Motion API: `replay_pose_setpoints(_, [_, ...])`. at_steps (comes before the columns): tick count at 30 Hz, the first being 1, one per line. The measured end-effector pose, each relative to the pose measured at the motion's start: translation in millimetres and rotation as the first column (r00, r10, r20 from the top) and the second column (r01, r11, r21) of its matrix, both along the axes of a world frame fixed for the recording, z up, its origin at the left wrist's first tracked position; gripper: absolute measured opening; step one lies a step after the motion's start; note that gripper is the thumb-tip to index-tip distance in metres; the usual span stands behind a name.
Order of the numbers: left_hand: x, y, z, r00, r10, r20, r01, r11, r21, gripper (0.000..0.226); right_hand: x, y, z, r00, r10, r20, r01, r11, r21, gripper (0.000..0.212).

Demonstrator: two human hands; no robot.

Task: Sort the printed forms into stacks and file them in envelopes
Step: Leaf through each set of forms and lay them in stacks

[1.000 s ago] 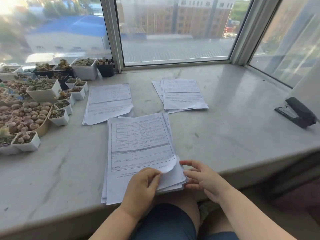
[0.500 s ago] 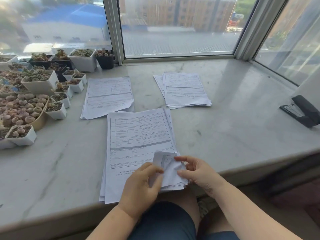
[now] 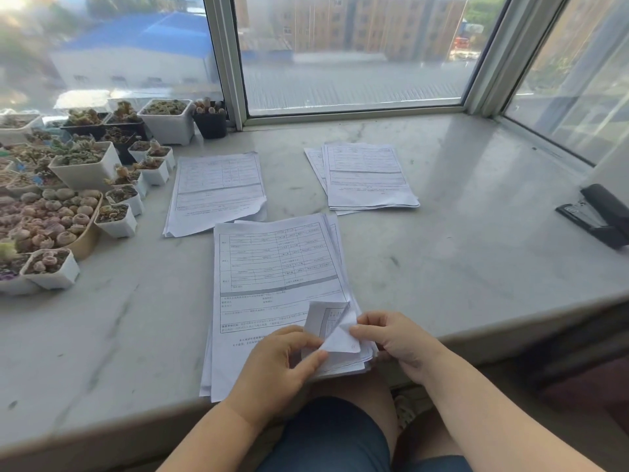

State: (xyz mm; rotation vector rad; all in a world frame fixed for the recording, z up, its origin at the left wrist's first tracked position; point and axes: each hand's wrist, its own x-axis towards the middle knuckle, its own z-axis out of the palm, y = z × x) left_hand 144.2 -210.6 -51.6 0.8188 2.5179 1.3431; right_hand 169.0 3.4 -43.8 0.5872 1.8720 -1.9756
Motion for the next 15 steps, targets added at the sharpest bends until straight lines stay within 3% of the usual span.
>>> replay_pose_setpoints(3, [13.7, 0.3, -14.5, 0.921, -0.215, -0.325, 0.129, 0.955, -0.267, 0.051, 0.1, 1.4, 1.2, 1.000, -0.015, 0.024, 0.014, 0.999, 0.032, 0.017])
replay_pose_setpoints(6, [24.0, 0.2, -30.9, 0.749, -0.398, -0.530, 0.154, 0.882, -0.445, 0.058, 1.1, 3.4, 2.8, 0.999, 0.032, 0.010, -0.032, 0.996, 0.085, 0.018])
replay_pose_setpoints(10, [18.7, -3.8, -43.3, 0.688, -0.389, -0.613, 0.164, 0.906, -0.391, 0.051, 3.9, 6.4, 4.5, 0.997, 0.071, -0.001, -0.071, 0.995, 0.063, 0.012])
replay_pose_setpoints(15, [20.4, -1.8, -38.6, 0.695, -0.421, -0.584, 0.174, 0.885, -0.431, 0.052, 5.5, 9.4, 2.3, 0.997, 0.075, 0.003, -0.075, 0.996, 0.044, 0.008])
